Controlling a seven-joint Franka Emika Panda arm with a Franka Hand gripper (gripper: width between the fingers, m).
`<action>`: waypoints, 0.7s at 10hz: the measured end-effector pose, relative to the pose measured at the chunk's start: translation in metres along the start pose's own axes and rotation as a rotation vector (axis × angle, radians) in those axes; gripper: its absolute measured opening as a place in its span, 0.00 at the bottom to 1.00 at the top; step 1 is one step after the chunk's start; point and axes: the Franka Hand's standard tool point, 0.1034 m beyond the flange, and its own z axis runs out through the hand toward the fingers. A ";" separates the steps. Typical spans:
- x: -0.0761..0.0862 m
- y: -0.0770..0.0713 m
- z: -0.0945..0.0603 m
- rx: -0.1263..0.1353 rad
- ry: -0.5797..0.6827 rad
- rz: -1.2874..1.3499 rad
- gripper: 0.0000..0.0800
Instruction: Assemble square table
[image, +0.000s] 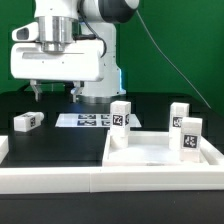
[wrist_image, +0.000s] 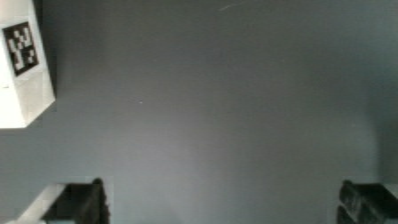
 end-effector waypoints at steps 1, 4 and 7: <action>0.005 0.002 -0.007 0.002 0.025 -0.037 0.81; 0.010 0.012 -0.015 0.010 0.041 -0.065 0.81; 0.010 0.013 -0.015 0.009 0.040 -0.067 0.81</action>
Offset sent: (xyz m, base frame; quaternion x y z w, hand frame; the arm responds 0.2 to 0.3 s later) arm 0.0000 0.0000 0.0000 0.0000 0.0000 0.0000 1.0000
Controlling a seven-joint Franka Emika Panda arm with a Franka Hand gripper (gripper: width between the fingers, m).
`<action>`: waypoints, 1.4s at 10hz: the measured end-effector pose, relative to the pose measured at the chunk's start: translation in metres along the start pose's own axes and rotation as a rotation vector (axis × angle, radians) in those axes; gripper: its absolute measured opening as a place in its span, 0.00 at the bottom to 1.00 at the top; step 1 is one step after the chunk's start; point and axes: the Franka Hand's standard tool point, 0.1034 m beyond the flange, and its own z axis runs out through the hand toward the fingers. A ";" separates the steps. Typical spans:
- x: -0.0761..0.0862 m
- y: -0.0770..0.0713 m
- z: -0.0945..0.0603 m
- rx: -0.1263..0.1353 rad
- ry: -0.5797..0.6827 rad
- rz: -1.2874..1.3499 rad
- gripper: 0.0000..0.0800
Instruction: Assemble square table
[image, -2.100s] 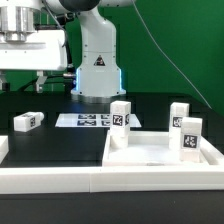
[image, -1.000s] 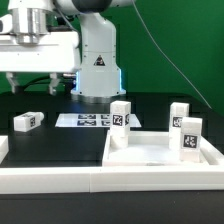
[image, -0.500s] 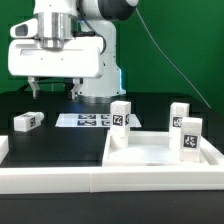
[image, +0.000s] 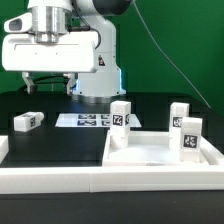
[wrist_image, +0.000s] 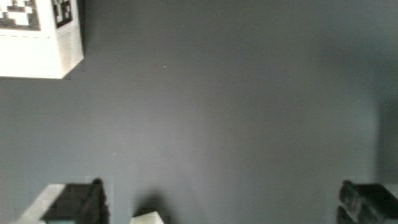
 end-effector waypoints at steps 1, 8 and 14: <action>0.002 0.008 -0.004 0.002 0.006 -0.027 0.81; 0.016 0.035 -0.017 0.007 0.030 -0.063 0.81; 0.017 0.042 -0.002 0.074 -0.227 0.013 0.81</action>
Offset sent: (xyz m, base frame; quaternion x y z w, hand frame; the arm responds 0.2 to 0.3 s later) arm 0.0048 -0.0532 -0.0444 0.0236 0.0354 -0.0631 0.9971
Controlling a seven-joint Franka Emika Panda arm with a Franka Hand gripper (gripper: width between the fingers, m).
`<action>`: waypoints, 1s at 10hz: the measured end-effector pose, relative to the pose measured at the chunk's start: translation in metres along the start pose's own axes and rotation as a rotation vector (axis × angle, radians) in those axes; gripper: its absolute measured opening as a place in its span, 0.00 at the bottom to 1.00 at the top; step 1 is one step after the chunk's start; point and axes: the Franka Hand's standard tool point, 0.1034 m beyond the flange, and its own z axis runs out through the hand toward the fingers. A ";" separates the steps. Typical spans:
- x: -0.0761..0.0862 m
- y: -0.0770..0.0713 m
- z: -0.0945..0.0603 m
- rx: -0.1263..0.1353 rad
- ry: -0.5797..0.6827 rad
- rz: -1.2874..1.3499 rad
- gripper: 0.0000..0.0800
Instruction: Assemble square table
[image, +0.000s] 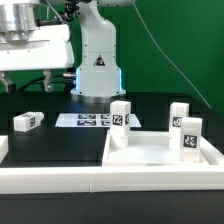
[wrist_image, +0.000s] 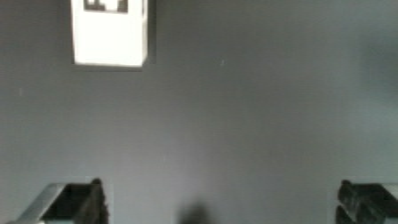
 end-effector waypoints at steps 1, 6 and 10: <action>0.003 0.004 0.002 0.013 -0.046 0.010 0.81; -0.006 0.005 0.010 0.072 -0.385 0.068 0.81; -0.001 0.009 0.018 0.074 -0.501 0.078 0.81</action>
Offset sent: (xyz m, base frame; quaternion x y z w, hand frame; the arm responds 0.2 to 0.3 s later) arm 0.0000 0.0000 0.0000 0.0000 -0.1296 0.0000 0.9916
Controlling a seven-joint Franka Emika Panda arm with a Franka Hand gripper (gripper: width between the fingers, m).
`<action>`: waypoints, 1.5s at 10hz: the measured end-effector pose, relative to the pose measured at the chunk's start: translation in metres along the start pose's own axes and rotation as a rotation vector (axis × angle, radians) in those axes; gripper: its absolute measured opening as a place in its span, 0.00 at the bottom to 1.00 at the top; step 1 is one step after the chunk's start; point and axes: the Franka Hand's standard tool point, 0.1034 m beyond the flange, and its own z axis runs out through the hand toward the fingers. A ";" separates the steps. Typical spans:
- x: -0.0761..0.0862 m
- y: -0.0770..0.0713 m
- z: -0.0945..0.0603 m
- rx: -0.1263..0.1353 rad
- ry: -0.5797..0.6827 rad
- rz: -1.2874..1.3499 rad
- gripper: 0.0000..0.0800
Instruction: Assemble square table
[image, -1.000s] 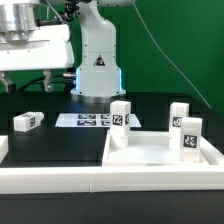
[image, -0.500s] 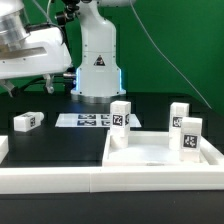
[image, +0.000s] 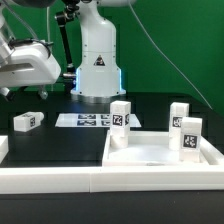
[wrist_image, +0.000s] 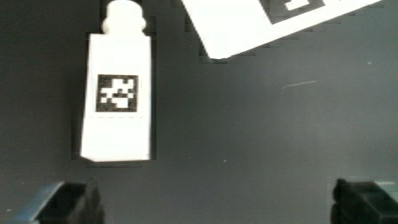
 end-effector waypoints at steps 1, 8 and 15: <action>-0.001 0.001 0.001 0.000 -0.008 0.035 0.81; -0.003 0.038 0.032 -0.016 -0.091 0.157 0.81; -0.010 0.051 0.051 0.010 -0.403 0.198 0.81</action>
Offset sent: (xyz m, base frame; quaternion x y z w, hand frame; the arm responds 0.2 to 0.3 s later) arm -0.0228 -0.0252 -0.0247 0.0064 -0.0823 0.0753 0.9937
